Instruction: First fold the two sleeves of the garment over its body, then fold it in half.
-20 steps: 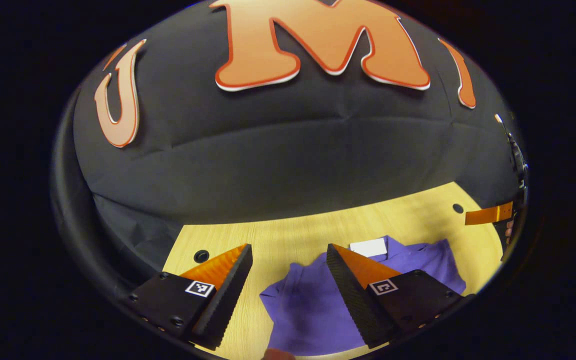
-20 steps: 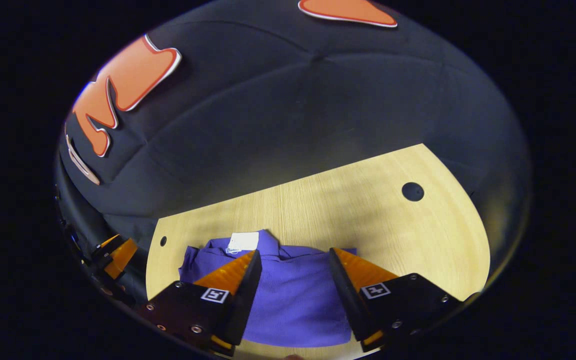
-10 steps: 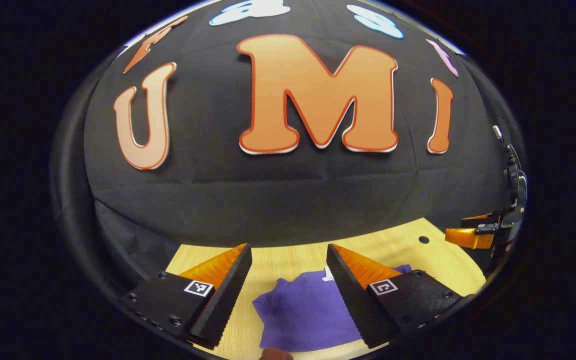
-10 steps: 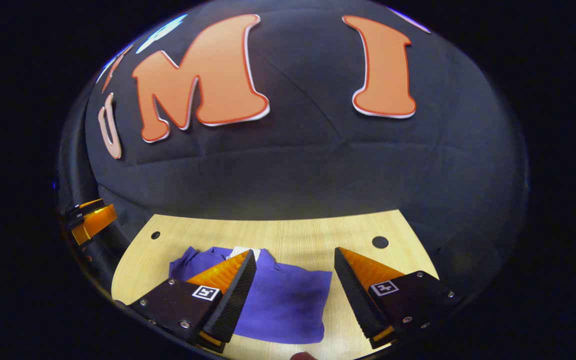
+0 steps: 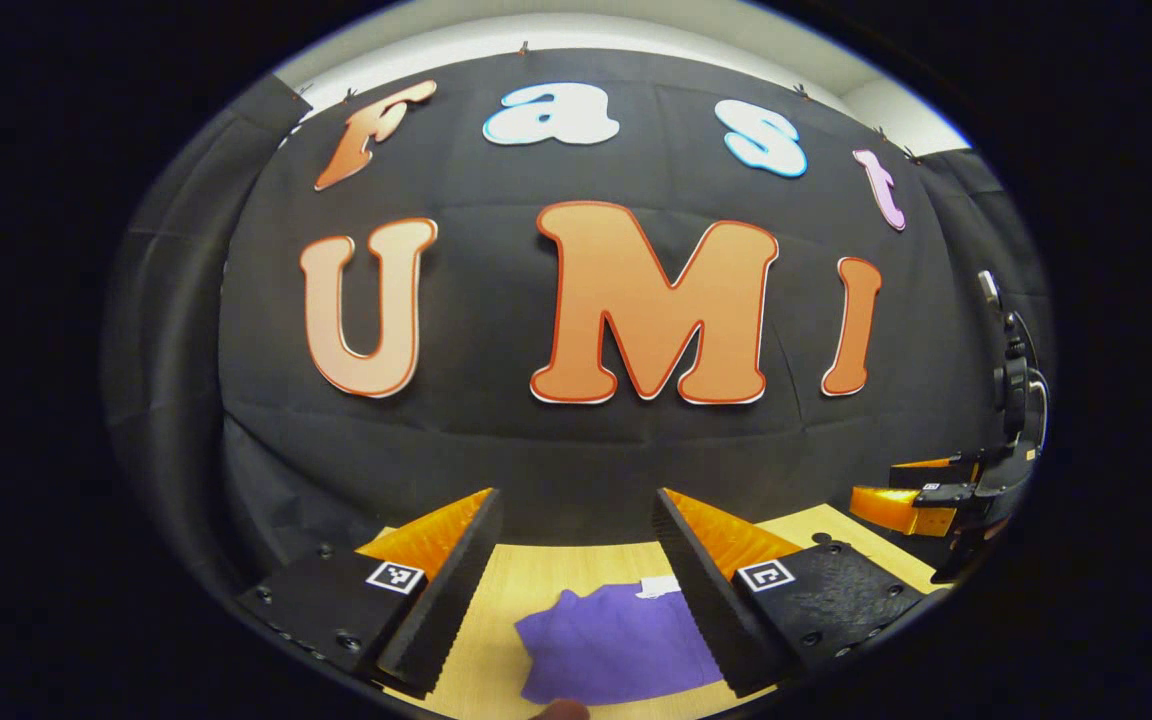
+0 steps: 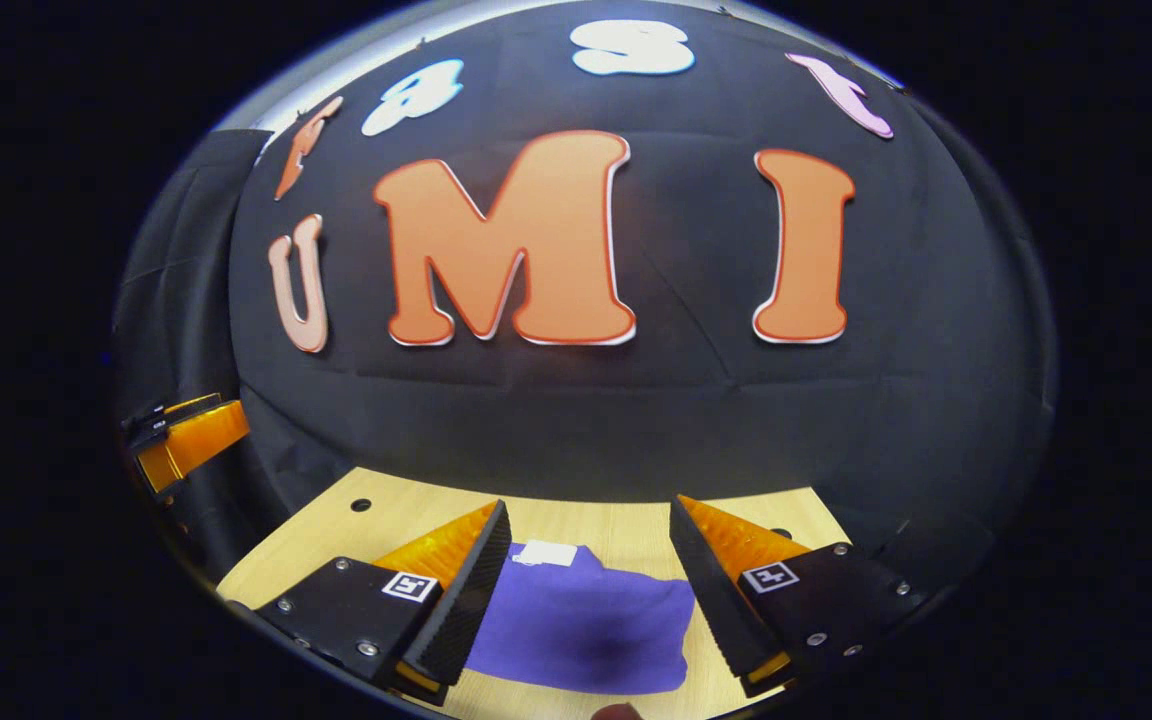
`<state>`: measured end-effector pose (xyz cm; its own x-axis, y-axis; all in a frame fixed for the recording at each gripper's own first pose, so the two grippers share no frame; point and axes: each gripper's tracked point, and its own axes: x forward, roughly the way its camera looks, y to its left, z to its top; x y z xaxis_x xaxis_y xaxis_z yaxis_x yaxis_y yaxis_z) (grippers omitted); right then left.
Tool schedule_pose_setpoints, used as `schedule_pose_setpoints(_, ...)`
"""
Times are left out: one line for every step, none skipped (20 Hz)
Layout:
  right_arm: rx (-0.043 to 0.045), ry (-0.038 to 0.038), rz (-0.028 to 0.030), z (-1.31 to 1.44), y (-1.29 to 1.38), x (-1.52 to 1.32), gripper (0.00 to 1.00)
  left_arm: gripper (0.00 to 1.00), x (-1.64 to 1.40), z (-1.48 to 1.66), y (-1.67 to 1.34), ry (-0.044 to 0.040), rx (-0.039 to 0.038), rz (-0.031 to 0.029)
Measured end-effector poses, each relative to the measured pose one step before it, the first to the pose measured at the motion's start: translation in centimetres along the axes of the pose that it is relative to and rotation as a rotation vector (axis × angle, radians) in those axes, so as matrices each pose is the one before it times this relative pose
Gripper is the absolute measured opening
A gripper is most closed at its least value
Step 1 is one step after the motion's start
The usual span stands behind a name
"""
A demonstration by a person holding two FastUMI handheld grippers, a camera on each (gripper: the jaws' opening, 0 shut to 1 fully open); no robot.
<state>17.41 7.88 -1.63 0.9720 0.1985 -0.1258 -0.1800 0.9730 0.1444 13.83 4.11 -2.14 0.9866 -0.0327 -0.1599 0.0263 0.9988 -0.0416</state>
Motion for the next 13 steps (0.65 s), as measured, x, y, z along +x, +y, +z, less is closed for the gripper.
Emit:
schedule_pose_setpoints(-0.01597, -0.02877, 0.01036, 0.577, 0.74, -0.575, 0.95, 0.98, -0.844, -0.2, -0.071, -0.01443, 0.0094, -0.00106)
schedule_pose_setpoints(-0.01985, -0.03288, 0.00849, 0.556, 0.644, -0.408, 0.95, 0.98, -0.765, -0.001, -0.026, -0.01526, 0.00543, 0.00124)
schedule_pose_setpoints(-0.01979, -0.02865, -0.00121, 0.643, 0.444, -0.456, 0.95, 0.98, -0.711, -0.409, -0.236, -0.00601, 0.00528, -0.00389)
schedule_pose_setpoints(-0.01768, -0.01771, -0.00136, 0.279, 0.442, -0.515, 0.94, 0.98, -0.554, -0.313, -0.194, -0.00425, 0.0067, -0.00391)
schedule_pose_setpoints(-0.01546, -0.01702, -0.00175, 0.26, 0.415, -0.319, 0.94, 0.98, -0.231, -0.397, -0.062, -0.00428, 0.0121, -0.00143)
schedule_pose_setpoints(-0.01108, -0.01702, 0.00271, 0.329, 0.438, -0.351, 0.94, 0.98, 0.148, 0.731, 0.118, -0.00028, 0.00674, 0.00567)
schedule_pose_setpoints(-0.0084, -0.00995, 0.00752, 0.198, 0.526, -0.236, 0.94, 0.98, -0.267, -0.014, -0.191, -0.00302, -0.00521, -0.00627)
schedule_pose_setpoints(-0.00957, -0.00092, 0.00308, 0.072, 0.359, -0.268, 0.94, 0.98, -0.25, -0.049, -0.181, 0.00034, -0.00842, -0.00507)
schedule_pose_setpoints(-0.01031, -0.00145, -0.00347, -0.036, 0.109, -0.304, 0.94, 0.98, -0.26, -0.089, 0.248, 0.00126, -0.00652, 0.00669)
schedule_pose_setpoints(-0.0098, -0.00312, 0.00149, 0.116, 0.034, -0.249, 0.95, 0.98, -0.815, -1.201, 0.308, 0.00452, -0.0043, 0.00505)
schedule_pose_setpoints(-0.00436, -0.00111, 0.00084, -0.002, 0.261, 0.03, 0.95, 0.98, -0.21, -0.264, 0.184, 0.00561, -0.00476, 0.00463)
schedule_pose_setpoints(-0.00326, -0.00242, -0.00402, 0.101, -0.085, -0.309, 0.95, 0.98, -0.098, -0.026, 0.238, -0.00021, -0.00599, 0.00523)
schedule_pose_setpoints(-0.00167, -0.01094, -0.00136, 0.279, 0.094, -0.187, 0.95, 0.98, -0.138, -0.079, 0.252, -0.0005, -0.00495, 0.00439)
